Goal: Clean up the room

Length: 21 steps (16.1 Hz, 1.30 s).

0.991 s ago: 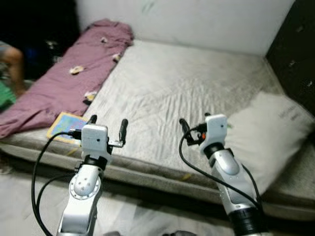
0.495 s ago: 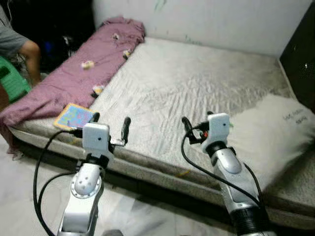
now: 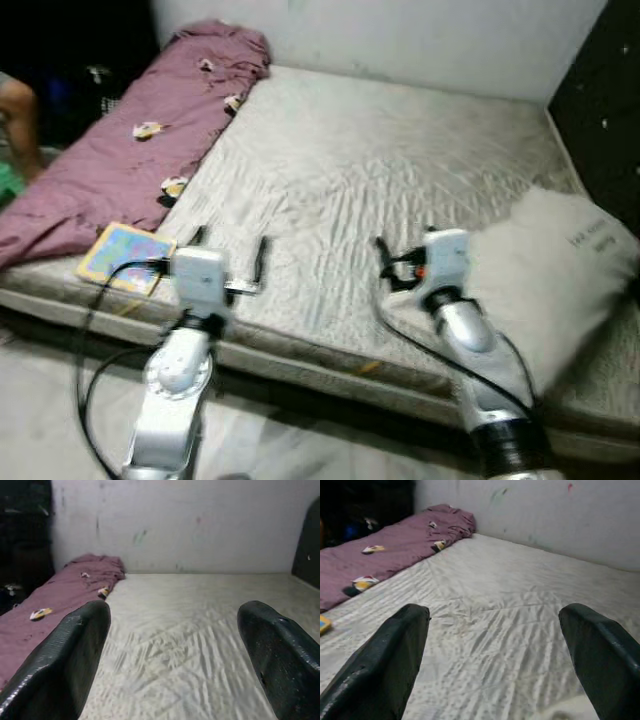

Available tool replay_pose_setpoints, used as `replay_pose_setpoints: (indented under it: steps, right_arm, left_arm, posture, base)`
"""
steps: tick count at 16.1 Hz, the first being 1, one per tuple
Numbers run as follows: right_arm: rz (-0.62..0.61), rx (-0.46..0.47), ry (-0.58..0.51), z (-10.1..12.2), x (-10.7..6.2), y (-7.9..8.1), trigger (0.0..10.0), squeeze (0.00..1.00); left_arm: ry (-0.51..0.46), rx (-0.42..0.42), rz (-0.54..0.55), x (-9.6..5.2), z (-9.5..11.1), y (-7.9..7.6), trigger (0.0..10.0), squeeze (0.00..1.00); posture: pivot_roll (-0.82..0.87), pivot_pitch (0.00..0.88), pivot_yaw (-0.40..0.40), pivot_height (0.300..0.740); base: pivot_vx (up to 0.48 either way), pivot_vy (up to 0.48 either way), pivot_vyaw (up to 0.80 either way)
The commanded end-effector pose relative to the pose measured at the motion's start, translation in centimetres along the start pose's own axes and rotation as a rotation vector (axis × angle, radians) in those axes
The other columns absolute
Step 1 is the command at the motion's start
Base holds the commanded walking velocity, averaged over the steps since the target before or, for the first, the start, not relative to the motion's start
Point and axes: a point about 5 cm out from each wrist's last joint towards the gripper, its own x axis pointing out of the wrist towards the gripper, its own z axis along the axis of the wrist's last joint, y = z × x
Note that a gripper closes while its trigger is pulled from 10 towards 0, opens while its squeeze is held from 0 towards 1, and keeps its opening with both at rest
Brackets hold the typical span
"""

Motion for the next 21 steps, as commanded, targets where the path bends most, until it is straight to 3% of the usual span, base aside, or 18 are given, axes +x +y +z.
replay_pose_setpoints:
  steps: [1, 8, 18, 21]
  right_arm:
    - [0.013, 0.008, -0.010, 0.32, 0.24, 0.45, 10.0, 0.00]
    - [0.016, 0.000, 0.000, 0.20, 0.29, 0.48, 10.0, 0.00]
    - [0.014, -0.002, 0.010, -0.02, 0.38, 0.53, 10.0, 0.00]
    - [0.015, -0.004, 0.005, 0.04, 0.38, 0.54, 10.0, 0.00]
  left_arm:
    - [0.016, 0.001, 0.015, -0.21, -0.30, 0.51, 10.0, 0.00]
    - [0.045, 0.004, 0.066, -0.07, -0.73, 0.76, 10.0, 0.00]
    - [0.050, 0.026, 0.079, 0.13, -0.76, 0.81, 10.0, 0.00]
    - [0.049, 0.024, 0.085, 0.13, -0.72, 0.81, 10.0, 0.00]
  posture:
    - [0.00, 0.013, -0.047, 0.740]
    - [0.01, 0.009, -0.051, 0.740]
    - [0.01, 0.001, -0.051, 0.740]
    - [0.01, 0.001, -0.051, 0.740]
  base:
    - [0.281, 0.000, 0.00]
    - [0.000, 0.000, 0.00]
    - [0.000, 0.000, -0.78]
    - [0.000, 0.000, -0.17]
